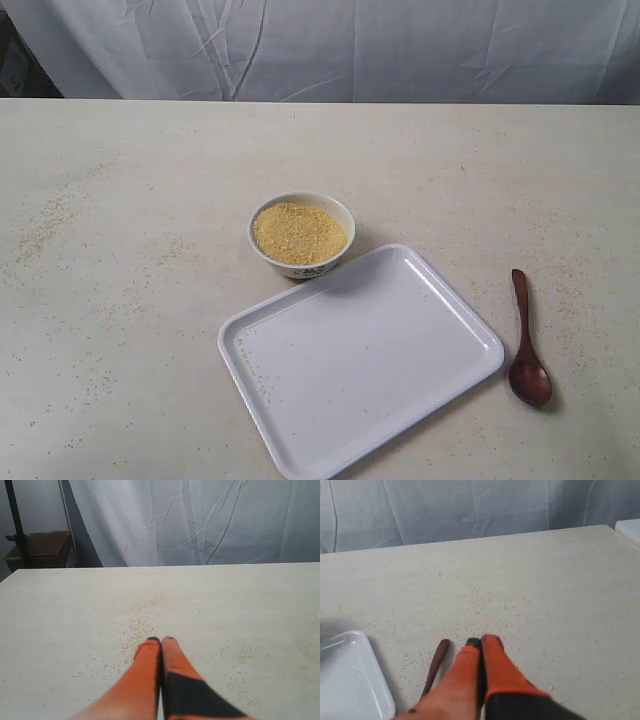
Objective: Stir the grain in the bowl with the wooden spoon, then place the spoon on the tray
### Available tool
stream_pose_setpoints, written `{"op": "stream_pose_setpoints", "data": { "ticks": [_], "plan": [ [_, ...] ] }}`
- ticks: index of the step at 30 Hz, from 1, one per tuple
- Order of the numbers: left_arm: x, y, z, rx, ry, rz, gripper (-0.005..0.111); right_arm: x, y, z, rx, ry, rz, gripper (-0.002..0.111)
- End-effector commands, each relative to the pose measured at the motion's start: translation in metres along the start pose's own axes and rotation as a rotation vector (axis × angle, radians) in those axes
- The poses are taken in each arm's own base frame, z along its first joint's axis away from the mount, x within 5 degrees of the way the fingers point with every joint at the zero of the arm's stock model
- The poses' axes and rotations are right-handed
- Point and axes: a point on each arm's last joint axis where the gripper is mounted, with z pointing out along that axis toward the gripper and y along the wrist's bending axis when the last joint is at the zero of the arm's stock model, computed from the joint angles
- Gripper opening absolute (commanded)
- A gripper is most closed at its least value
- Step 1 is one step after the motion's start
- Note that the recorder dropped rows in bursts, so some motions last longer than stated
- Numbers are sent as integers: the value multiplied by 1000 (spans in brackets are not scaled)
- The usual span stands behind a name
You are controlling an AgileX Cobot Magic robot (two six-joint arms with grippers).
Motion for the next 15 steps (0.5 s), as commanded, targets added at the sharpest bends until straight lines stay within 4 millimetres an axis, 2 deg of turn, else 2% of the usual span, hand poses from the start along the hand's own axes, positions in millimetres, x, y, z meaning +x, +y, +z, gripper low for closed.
{"op": "stream_pose_setpoints", "data": {
  "ticks": [1,9,15],
  "plan": [
    [1,0,0,-1,-5,-3,0,-11,0,-1,4,-135,2,0],
    [1,0,0,-1,-5,-3,0,-50,0,-16,4,-599,1,0],
    [1,0,0,-1,-5,-3,0,-66,0,-30,4,-829,1,0]
  ]
}}
